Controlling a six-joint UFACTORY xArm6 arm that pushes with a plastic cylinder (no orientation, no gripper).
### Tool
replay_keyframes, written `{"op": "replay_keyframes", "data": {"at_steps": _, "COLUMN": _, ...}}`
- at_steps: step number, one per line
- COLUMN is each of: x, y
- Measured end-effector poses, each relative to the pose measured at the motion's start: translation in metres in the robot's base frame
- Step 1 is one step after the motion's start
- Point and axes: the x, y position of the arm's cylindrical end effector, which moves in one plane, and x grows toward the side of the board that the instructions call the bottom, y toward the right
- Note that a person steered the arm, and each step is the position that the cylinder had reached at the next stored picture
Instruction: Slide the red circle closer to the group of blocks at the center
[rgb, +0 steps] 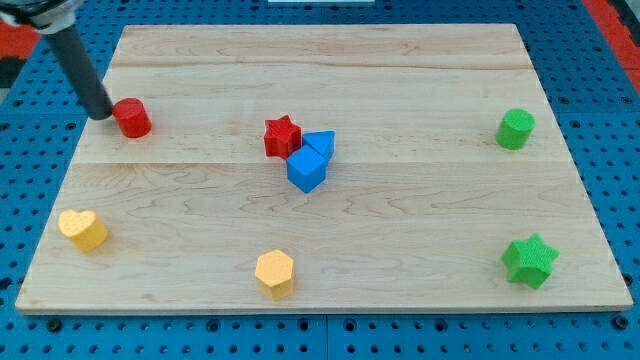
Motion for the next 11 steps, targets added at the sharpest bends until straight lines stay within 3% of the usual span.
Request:
{"op": "replay_keyframes", "data": {"at_steps": 3, "x": 0.032, "y": 0.112}}
{"op": "replay_keyframes", "data": {"at_steps": 5, "x": 0.071, "y": 0.148}}
{"op": "replay_keyframes", "data": {"at_steps": 7, "x": 0.1, "y": 0.12}}
{"op": "replay_keyframes", "data": {"at_steps": 11, "x": 0.102, "y": 0.175}}
